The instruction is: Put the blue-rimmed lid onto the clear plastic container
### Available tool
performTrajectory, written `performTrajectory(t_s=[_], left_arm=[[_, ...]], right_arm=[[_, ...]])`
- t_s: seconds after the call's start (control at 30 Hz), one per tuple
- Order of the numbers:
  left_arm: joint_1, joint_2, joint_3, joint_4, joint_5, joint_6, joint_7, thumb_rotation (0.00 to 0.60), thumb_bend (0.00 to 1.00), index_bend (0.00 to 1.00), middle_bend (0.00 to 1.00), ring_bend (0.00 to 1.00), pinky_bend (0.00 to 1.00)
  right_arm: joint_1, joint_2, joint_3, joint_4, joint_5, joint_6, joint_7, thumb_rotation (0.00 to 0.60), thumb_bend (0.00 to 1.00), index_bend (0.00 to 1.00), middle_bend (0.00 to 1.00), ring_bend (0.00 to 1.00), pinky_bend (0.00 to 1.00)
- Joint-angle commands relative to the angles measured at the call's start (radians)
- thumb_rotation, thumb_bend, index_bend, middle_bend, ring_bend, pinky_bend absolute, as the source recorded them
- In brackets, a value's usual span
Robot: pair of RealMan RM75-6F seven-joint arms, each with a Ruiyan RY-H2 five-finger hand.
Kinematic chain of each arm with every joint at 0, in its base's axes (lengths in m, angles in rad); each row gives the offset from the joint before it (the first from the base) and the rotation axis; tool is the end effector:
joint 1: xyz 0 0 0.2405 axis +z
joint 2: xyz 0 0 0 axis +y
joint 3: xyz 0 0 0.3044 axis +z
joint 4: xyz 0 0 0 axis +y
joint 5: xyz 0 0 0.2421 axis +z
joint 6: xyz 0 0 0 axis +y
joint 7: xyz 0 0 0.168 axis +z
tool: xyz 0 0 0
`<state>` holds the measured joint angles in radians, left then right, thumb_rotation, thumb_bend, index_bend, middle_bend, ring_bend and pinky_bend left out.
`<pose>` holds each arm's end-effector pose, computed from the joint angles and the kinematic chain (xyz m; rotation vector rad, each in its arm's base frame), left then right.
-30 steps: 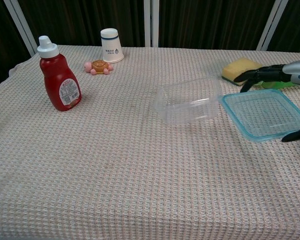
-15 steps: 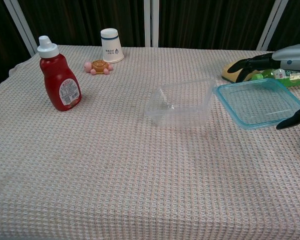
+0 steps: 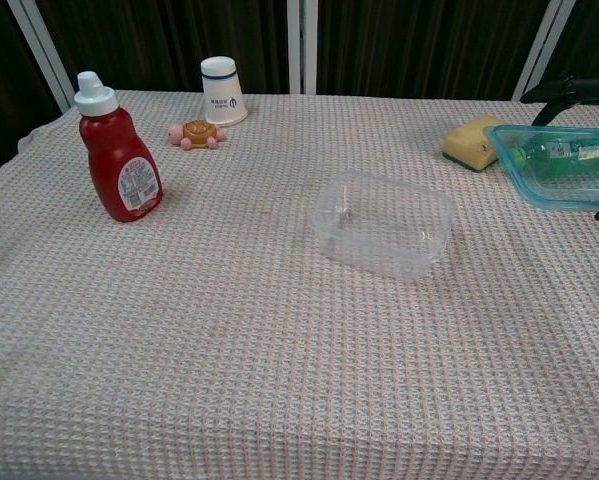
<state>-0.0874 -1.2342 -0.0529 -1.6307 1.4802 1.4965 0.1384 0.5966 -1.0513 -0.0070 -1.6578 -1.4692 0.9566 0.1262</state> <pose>-0.3513 0.2116 0.1090 -1.3716 -0.9025 -0.9018 -0.2715 -0.3467 0.0889 1.9470 -1.0334 0.8351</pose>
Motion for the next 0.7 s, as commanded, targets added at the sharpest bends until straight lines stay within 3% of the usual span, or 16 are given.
performTrajectory(t_s=[0.03,0.37,0.5,0.7], left_arm=[[0.001,0.001,0.001,-0.002,0.0,0.002,0.001,0.6,0.0,0.11,0.06,0.0,0.0],[0.01,0.001,0.006,0.002,-0.002,0.011,-0.007,0.6,0.0,0.11,0.06,0.0,0.0],[0.013,-0.001,0.008,0.006,-0.003,0.011,-0.013,0.6,0.0,0.11,0.06,0.0,0.0],[0.016,-0.003,0.009,0.015,-0.007,0.01,-0.024,0.6,0.0,0.11,0.06,0.0,0.0]], right_arm=[[-0.003,0.0,-0.016,-0.036,-0.082,0.022,0.032,0.6,0.08,0.07,0.34,0.02,0.0],[0.107,-0.108,-0.08,-0.11,-0.372,-0.022,0.163,0.6,0.08,0.07,0.36,0.02,0.0],[0.164,-0.187,-0.084,-0.082,-0.396,-0.081,0.202,0.6,0.08,0.07,0.36,0.02,0.0],[0.208,-0.286,-0.058,0.025,-0.338,-0.13,0.229,0.6,0.08,0.07,0.38,0.02,0.0]])
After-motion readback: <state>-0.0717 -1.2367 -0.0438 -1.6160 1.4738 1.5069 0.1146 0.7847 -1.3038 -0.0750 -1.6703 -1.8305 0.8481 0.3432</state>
